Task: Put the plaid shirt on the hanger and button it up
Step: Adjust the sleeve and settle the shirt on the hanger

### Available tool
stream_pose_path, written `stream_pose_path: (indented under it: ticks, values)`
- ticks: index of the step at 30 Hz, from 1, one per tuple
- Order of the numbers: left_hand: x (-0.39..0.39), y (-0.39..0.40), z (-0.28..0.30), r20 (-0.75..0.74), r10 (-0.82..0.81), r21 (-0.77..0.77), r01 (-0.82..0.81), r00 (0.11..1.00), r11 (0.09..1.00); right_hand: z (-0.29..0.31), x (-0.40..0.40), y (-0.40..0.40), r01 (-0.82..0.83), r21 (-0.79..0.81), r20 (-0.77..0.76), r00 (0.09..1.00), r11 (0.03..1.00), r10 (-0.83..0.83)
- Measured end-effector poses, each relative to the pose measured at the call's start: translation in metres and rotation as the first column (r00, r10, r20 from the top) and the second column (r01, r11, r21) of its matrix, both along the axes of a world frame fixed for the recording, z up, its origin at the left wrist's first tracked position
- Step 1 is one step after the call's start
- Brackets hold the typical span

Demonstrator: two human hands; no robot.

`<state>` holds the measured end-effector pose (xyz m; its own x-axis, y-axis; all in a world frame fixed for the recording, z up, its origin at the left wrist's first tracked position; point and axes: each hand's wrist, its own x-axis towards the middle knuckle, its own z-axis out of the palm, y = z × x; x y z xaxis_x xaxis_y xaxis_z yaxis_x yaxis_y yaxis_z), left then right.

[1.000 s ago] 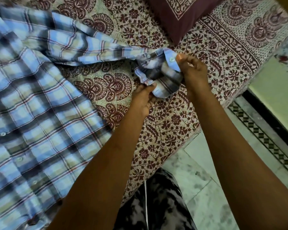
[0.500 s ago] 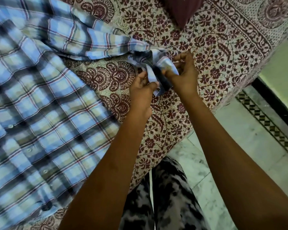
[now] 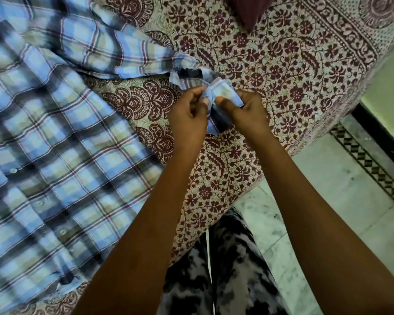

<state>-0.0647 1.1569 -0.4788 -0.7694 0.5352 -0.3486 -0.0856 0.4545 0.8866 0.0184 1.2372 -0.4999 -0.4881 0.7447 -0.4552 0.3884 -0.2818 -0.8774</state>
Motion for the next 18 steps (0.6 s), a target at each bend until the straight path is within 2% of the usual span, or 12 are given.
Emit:
stream_pose_path:
  ticks: [6,11,18]
  values:
    - [-0.007,-0.002,-0.001,-0.029,-0.202,-0.065,0.2,0.979,0.978,-0.002,-0.002,0.001,-0.015,0.033,0.079,0.997,0.999,0.013]
    - [-0.016,-0.003,-0.002,0.043,-0.193,-0.063,0.196,0.98,0.979,0.0,-0.002,-0.001,-0.034,0.074,0.087,0.996,0.997,0.027]
    - [-0.026,0.001,0.004,0.151,-0.217,-0.069,0.229,0.964,0.971,0.0,-0.01,-0.007,-0.036,0.221,0.143,0.99,0.975,0.004]
